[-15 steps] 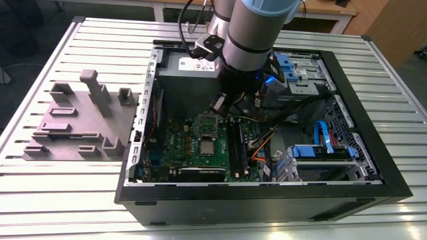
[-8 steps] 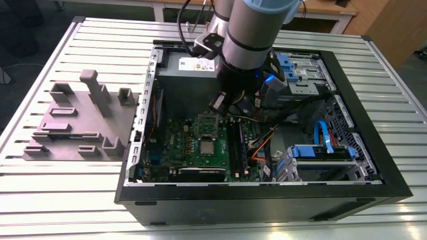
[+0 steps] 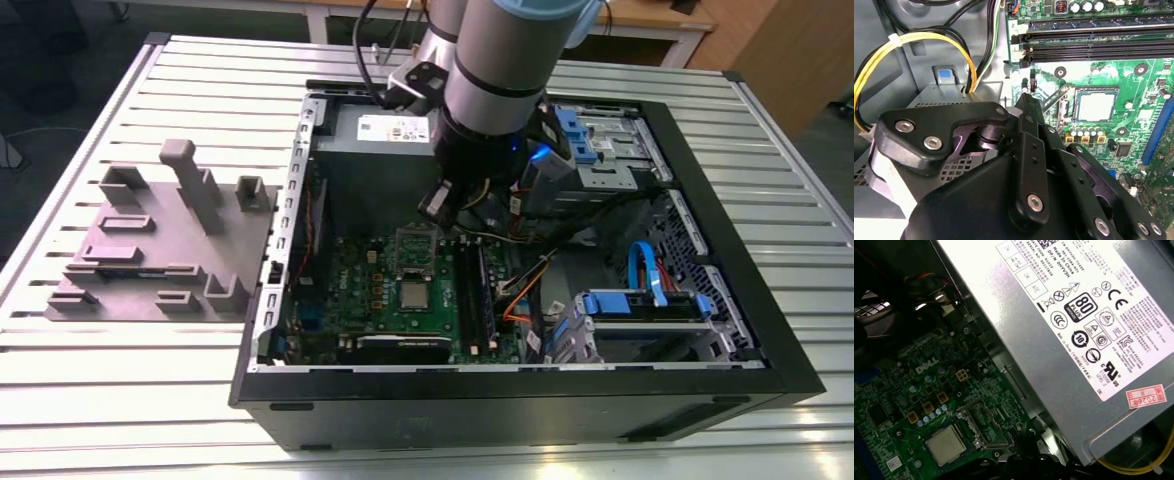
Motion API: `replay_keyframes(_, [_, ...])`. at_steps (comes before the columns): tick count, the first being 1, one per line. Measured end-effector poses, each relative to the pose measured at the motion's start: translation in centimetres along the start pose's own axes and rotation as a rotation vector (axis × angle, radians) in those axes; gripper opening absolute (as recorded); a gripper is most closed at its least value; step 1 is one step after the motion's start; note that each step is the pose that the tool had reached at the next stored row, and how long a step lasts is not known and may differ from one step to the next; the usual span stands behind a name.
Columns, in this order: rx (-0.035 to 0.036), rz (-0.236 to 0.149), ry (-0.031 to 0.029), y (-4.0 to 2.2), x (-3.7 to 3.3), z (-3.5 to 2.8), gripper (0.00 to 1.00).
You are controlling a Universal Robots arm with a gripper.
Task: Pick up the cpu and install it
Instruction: 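Close the cpu cover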
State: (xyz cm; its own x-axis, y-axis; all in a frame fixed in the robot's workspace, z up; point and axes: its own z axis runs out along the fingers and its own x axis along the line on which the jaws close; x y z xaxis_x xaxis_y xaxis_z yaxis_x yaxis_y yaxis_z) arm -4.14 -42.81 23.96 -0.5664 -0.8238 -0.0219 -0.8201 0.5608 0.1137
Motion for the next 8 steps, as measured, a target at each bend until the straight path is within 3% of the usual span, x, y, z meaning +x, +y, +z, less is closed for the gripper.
replay_keyframes(8, [0.0000,0.000,0.0000,0.06,0.03,-0.17,0.10])
